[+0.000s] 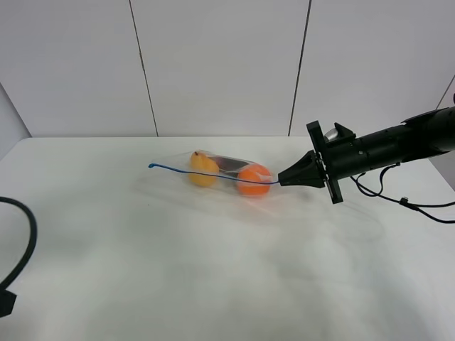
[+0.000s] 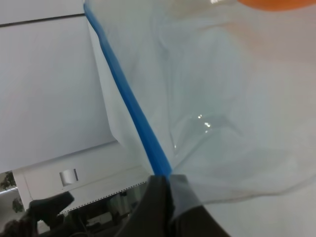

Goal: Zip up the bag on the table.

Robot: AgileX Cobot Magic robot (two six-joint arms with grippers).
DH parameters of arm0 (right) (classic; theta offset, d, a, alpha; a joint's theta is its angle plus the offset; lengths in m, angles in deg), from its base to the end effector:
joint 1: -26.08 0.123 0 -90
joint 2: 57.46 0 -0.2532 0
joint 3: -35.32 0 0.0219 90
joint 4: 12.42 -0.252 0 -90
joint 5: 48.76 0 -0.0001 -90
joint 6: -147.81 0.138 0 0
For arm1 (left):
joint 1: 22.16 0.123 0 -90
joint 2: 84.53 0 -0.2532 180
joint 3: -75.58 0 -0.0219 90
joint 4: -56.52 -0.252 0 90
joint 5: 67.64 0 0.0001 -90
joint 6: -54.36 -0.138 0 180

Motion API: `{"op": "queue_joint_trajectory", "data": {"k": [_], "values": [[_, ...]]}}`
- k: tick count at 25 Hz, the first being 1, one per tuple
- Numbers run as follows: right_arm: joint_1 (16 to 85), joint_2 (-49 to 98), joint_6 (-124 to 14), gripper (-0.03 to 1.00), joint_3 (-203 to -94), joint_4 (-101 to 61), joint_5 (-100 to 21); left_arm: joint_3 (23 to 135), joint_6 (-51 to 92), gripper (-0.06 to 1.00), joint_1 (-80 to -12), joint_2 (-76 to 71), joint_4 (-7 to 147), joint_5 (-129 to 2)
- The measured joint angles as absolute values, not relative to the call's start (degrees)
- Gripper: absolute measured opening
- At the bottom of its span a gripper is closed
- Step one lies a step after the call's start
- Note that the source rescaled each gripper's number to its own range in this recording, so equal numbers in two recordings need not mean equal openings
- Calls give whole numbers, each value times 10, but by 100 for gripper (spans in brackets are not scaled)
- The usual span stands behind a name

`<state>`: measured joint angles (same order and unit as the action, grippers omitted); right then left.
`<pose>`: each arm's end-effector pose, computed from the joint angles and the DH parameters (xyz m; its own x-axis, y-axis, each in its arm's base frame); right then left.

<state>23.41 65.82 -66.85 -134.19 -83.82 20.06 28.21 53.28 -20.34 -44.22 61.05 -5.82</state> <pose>0.3489 0.1059 0.1121 -0.9865 0.1464 0.0729 0.1322 0.4514 0.8825 0.1280 -0.0055 0.2003 -0.8605 -0.0459 -0.5075 -0.0122 0.9975 -0.0694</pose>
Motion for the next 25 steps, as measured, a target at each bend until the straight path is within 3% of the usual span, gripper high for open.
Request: {"op": "queue_joint_trajectory", "data": {"k": [9,12,15,17,21,25], "values": [[234,658,-662,4,-1342,-819,199,279,533,100,-203,-648,608,-64],[234,658,-652,28,-1342,-802,200,279,533,100,-203,-718,608,-64],[234,657,-648,72,-1342,-795,200,279,532,100,-203,-757,608,-63],[234,649,-648,89,-1342,-789,200,279,532,100,-203,-760,608,-63],[234,614,-622,99,-1354,-714,170,279,532,100,-203,-761,607,-63],[242,581,-509,100,-1414,-497,147,279,532,100,-203,-761,607,-63]]}}
